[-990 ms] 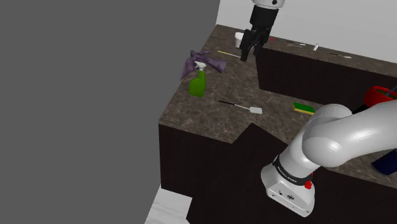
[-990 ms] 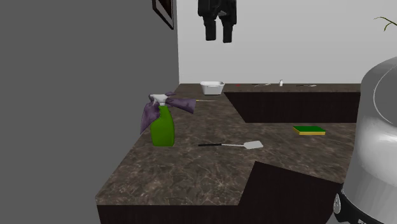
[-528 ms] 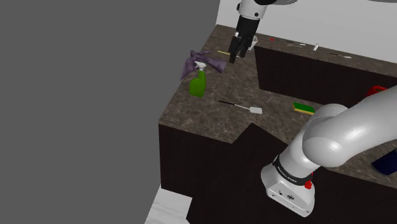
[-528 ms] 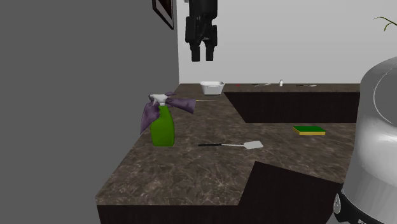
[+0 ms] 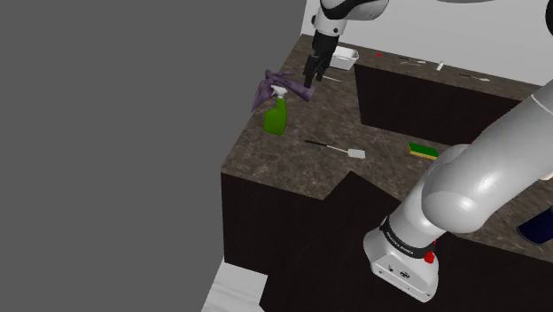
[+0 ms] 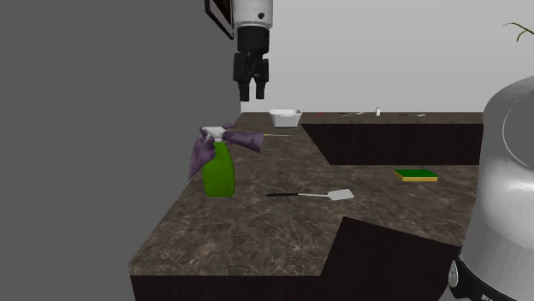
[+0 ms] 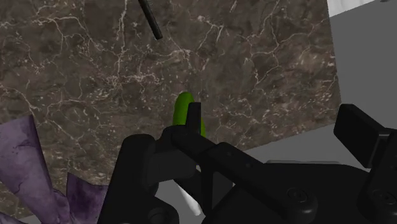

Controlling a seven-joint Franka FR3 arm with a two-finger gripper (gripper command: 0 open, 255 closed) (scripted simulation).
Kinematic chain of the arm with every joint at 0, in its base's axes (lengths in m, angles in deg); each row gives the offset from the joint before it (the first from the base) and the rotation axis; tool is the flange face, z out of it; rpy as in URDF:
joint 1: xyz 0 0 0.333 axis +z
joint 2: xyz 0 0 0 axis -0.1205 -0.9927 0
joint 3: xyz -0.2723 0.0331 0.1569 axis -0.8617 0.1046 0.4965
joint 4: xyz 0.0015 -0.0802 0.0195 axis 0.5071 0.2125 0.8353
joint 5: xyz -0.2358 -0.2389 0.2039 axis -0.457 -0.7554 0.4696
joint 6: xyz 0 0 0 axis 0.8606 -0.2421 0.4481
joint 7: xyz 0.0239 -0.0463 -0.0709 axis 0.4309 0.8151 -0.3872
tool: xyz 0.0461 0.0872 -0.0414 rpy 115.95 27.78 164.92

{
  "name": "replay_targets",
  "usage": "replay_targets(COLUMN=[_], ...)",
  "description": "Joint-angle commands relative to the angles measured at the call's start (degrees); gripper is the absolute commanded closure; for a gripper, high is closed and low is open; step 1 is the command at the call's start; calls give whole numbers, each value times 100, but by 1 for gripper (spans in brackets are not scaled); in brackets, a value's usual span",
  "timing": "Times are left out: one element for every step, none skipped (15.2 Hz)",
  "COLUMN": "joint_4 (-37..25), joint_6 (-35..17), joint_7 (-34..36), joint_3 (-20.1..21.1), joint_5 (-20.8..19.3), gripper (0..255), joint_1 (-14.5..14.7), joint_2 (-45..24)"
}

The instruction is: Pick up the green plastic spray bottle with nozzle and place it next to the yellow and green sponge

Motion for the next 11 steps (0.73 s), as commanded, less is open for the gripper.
replay_targets(joint_4=[-262, -418, -584, -758, -942, -1135, -1337, -1550, -1772, -2005, -2250], joint_6=[-212, -279, -337, -385, -424, -454, -474, -486, -488, -481, -465], joint_7=[-341, -500, -659, -817, -973, -1125, -1272, -1414, -1550, -1679, -1800], joint_3=[-110, -148, -180, -202, -215, -222, -222, -212, -200, -176, -148], joint_5=[180, 280, 385, 494, 605, 718, 830, 940, 1048, 1151, 1249], gripper=[0, 0, 0, 0, 0, 0, 0, 0, 0, 0, 0], joint_1=[5, 1, -8, -25, -50, -78, -113, -156, -200, -254, -311], joint_2=[-468, -695, -923, -1153, -1385, -1618, -1852, -2087, -2323, -2560, -2799])
